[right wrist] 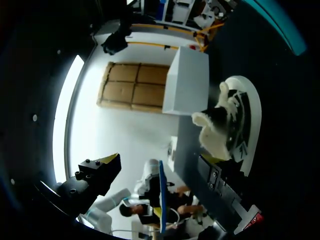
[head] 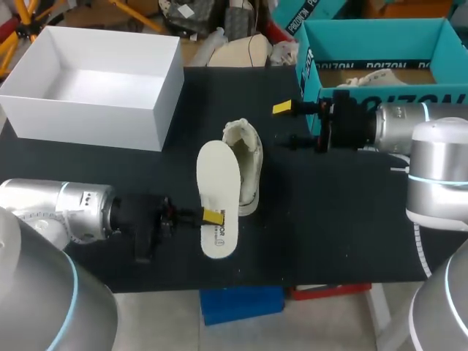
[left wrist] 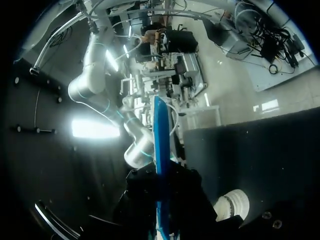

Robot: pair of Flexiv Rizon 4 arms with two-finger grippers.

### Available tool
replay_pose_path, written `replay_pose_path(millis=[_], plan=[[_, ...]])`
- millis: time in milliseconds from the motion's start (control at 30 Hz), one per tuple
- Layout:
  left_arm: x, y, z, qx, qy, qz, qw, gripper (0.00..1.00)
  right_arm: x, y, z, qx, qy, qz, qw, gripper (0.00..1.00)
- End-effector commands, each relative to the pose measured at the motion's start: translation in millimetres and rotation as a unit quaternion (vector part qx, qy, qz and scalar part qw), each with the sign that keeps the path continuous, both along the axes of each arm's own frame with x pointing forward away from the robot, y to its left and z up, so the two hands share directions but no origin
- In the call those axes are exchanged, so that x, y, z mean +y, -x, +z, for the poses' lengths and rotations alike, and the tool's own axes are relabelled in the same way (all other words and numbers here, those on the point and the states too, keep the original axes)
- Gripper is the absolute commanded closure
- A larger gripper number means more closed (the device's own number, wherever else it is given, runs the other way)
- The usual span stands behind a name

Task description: Take the shoe out of the shoebox, open the shoe tongue, remove and reinsert the insole, then place the shoe into the shoebox

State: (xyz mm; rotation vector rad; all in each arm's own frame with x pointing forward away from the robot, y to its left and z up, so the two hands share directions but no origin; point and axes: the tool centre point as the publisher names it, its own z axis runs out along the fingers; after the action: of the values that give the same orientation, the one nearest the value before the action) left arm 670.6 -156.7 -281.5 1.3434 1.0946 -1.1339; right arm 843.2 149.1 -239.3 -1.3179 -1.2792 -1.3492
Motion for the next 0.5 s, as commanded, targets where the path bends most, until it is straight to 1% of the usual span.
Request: replay_pose_path(millis=[33,167,400,500], plan=[[-11.8,-59.6,-2.6,0.002,0.002,-0.023,1.0,1.0,1.5,0.2,-0.4,0.0,0.0,-0.002,1.0,0.0],[-18.2,-79.4,-6.2,-0.01,-0.009,-0.021,1.0,1.0,1.5,0.2,-0.4,0.0,0.0,-0.002,1.0,0.0],[-26.6,-108.7,4.8,-0.019,0.001,-0.022,1.0,1.0,1.5,0.2,-0.4,0.0,0.0,-0.002,1.0,0.0],[-28.8,-116.4,7.0,-0.022,0.003,-0.021,1.0,1.0,1.5,0.2,-0.4,0.0,0.0,-0.002,1.0,0.0]])
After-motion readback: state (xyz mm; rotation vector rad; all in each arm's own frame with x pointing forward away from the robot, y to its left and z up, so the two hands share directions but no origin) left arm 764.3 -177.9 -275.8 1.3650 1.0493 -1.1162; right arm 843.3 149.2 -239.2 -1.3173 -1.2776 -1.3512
